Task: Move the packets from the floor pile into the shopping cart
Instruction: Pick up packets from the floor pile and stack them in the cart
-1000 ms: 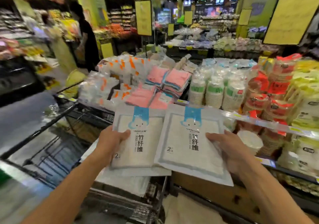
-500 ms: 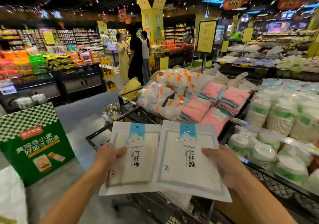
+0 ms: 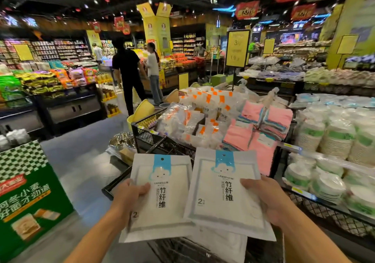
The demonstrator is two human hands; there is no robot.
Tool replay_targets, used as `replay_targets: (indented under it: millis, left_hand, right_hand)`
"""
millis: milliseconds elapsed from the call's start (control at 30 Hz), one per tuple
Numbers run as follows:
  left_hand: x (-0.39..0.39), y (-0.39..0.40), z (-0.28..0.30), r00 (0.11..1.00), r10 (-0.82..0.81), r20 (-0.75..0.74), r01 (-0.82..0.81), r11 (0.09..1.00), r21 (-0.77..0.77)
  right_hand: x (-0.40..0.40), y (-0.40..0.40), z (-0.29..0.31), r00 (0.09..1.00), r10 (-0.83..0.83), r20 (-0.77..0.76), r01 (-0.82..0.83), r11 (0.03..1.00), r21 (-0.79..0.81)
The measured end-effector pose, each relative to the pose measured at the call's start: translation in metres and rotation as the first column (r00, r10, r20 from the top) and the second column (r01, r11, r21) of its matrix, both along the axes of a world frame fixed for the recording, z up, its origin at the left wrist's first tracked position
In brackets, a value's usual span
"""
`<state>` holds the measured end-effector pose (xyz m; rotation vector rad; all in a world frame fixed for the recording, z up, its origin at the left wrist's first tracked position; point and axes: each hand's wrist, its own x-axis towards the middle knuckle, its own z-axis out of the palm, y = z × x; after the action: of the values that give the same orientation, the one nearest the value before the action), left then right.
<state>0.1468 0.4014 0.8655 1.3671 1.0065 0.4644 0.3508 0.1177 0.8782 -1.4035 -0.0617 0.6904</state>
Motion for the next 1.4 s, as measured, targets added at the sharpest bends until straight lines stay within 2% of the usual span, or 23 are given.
replay_targets:
  millis: [233,500,700,1067,1233,1400]
  left_hand:
    - [0.055,0.055,-0.017,1.000,-0.020,0.007,0.021,0.999,-0.038]
    - [0.123,0.133,-0.035,1.000,0.010,-0.023,-0.010,1.000,0.002]
    - [0.170,0.178,-0.074,0.998,-0.034,-0.061,0.031,0.998,-0.057]
    - [0.265,0.240,-0.173,0.937,-0.324,-0.127,0.287,0.925,-0.248]
    - [0.301,0.240,-0.228,0.887,-0.425,-0.180,0.359,0.881,-0.310]
    - [0.327,0.229,-0.286,0.810,-0.521,-0.268,0.455,0.847,-0.273]
  right_hand:
    - [0.048,0.059,-0.013,0.997,-0.069,0.024,0.069,0.997,-0.021]
    - [0.125,0.133,-0.042,0.997,-0.073,-0.007,0.073,0.997,-0.005]
    - [0.162,0.152,-0.083,0.977,-0.202,-0.076,0.194,0.976,-0.097]
    - [0.167,0.157,-0.155,0.865,-0.487,-0.120,0.436,0.848,-0.301]
    - [0.166,0.153,-0.198,0.840,-0.524,-0.142,0.426,0.798,-0.426]
    - [0.184,0.159,-0.250,0.862,-0.480,-0.161,0.342,0.787,-0.513]
